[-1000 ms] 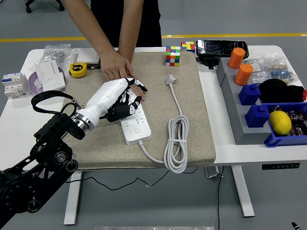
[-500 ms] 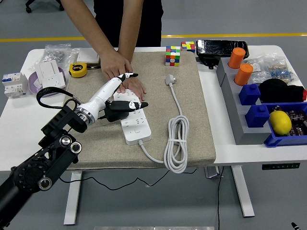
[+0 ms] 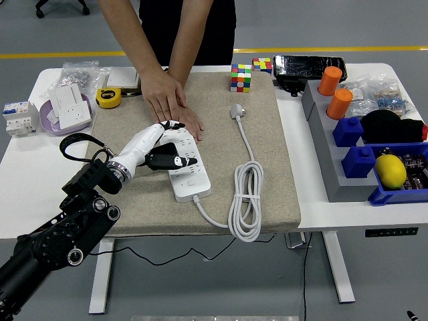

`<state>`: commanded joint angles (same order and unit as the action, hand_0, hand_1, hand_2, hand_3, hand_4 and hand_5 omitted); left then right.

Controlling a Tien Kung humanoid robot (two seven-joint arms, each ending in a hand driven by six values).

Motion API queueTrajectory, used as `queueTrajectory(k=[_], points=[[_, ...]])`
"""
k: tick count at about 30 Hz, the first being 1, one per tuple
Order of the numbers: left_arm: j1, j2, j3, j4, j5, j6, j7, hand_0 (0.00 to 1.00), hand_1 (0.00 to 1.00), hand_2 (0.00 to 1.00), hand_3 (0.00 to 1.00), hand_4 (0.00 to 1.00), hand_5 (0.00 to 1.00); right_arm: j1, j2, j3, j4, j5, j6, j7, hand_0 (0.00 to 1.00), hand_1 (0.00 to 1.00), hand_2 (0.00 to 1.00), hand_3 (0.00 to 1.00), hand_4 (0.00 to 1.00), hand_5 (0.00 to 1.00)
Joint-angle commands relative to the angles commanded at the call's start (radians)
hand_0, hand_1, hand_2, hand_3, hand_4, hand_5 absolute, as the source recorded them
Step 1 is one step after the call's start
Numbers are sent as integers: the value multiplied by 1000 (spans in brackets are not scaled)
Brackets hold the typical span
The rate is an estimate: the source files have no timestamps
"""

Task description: Pick up the plug,place it near the board,insert it into the board,press the button

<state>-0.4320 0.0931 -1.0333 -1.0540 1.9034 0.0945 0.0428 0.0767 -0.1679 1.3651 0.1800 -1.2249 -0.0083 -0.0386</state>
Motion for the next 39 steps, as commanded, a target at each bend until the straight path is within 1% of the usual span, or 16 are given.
queueTrajectory(k=[1,2,7,8,9,13,14,19,20,25,26,31,32,37,38,39], points=[[-1,0,0,9,21,7,-1,847,877,796,796,998,366,0,0,2,0,-1,0,-1,848,783,766,807,998,998],[-3,-1,1,16,31,10,-2,806,818,731,742,998,315,-1,0,2,0,-2,0,-1,847,783,766,806,998,998],[-7,-3,-4,44,101,24,-6,806,818,731,742,998,315,0,1,3,0,-2,0,-1,847,783,766,806,998,998],[-8,-4,-7,48,116,28,-5,792,803,702,705,998,307,0,1,3,0,-2,0,0,847,783,766,807,998,998],[-9,-5,-11,55,140,34,-5,792,803,702,705,998,307,1,1,4,0,-2,0,0,847,783,766,807,998,998],[-10,-5,-19,58,187,50,-4,792,803,702,705,998,307,2,2,4,0,-1,0,0,847,783,766,807,998,998],[-11,-5,-20,58,193,52,-3,752,748,601,625,966,313,2,2,7,0,-3,0,-1,848,783,766,806,998,998],[-12,-1,-24,60,223,56,9,752,748,601,625,966,313,3,2,8,0,-2,-1,0,848,783,766,806,998,998],[-11,1,-25,60,233,56,13,672,665,506,546,946,309,3,1,7,0,-1,-1,1,849,783,766,806,998,998],[-10,3,-27,60,262,51,21,672,665,506,546,946,309,2,3,11,0,-4,0,0,849,783,766,806,998,998],[-10,2,-27,61,264,50,22,612,585,449,499,906,308,2,3,11,0,-4,0,0,848,783,766,806,998,998],[-8,3,-29,60,288,47,28,612,585,449,499,906,308,2,3,10,0,-1,-1,1,848,783,766,806,998,998],[-8,3,-30,60,295,46,29,529,424,349,393,800,336,2,3,10,0,-2,0,1,847,783,766,806,998,998],[-10,4,-31,56,295,52,27,529,424,349,393,800,336,2,3,12,0,-3,-1,0,847,783,766,806,998,998],[-10,5,-31,56,294,52,26,500,361,321,349,658,337,2,3,12,0,-3,-1,0,847,783,766,806,998,998],[-10,5,-32,55,289,51,26,500,361,321,349,658,337,2,2,12,0,-4,-1,0,847,783,766,806,998,998]])
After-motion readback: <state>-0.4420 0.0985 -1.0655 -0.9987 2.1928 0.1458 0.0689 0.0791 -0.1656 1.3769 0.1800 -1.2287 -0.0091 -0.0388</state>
